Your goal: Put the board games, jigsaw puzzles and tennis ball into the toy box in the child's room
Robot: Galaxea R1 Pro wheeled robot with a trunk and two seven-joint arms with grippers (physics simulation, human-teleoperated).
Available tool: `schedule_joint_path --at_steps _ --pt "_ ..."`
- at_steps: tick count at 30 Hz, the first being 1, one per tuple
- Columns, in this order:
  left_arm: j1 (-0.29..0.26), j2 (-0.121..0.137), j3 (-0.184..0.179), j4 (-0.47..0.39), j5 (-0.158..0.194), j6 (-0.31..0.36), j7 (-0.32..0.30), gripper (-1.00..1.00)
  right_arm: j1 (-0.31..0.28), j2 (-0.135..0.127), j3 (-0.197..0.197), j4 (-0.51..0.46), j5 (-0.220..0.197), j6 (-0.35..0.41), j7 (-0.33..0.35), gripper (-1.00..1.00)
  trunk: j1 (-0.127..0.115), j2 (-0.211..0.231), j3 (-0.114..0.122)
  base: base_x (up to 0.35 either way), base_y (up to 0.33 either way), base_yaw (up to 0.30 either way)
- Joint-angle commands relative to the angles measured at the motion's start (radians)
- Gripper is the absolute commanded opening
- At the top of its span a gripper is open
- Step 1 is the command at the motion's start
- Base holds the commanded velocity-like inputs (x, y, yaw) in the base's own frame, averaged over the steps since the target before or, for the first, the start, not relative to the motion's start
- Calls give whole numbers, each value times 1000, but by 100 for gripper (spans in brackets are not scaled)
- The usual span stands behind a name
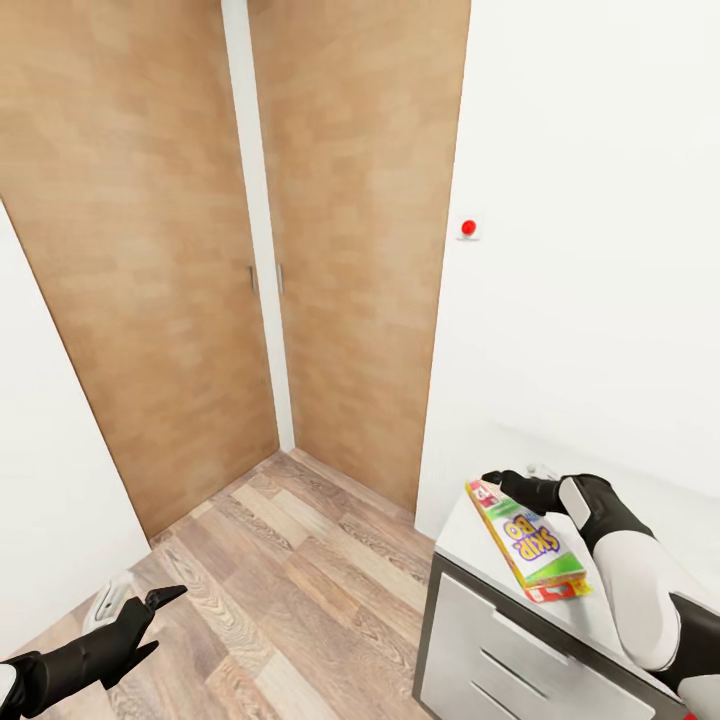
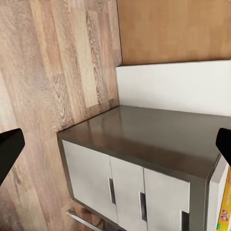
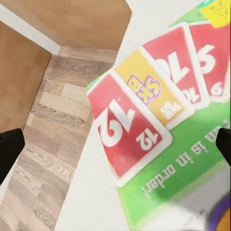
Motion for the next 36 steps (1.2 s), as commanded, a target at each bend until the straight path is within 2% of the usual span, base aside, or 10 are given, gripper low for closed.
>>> schedule_joint_path --at_steps 1,4,7,11,15,16,18,22,25,36 --pt "-1 0 1 -1 10 4 10 100 -1 -11 -7 -3 -1 6 3 100 0 -1 -1 0 0 14" --pt "-1 0 0 -1 10 3 10 100 -1 -35 -8 -4 -3 20 3 100 0 -1 -1 0 0 9" --pt "-1 0 -2 -1 12 3 9 100 2 -97 -8 -5 -11 79 3 100 0 -1 0 0 0 -40" --pt "-1 -1 -9 -1 12 3 9 100 4 -154 -8 -4 -15 104 14 100 0 -1 2 0 -3 -151" --pt "-1 -2 -36 -1 12 3 10 100 6 -191 -7 -3 -13 113 106 100 0 -1 4 -14 -126 -97" --pt "-1 -2 -47 -1 12 3 9 100 6 -211 -7 1 -10 119 154 100 0 -1 4 -61 -236 -32" --pt "-1 -2 -52 -1 12 3 9 100 7 -224 -5 3 -9 138 180 100 0 -1 5 -45 -193 -21" --pt "-1 -2 -55 -1 12 2 9 100 11 -230 -3 5 -9 168 197 100 0 -1 5 -21 -94 -10" --pt "-1 -2 -56 -1 13 2 8 100 16 -225 0 9 -9 180 205 100 0 -1 5 -8 -34 -3" --pt "-1 -2 -57 -1 13 2 8 100 36 -166 3 62 -7 185 212 100 0 -1 5 -1 -7 -1"
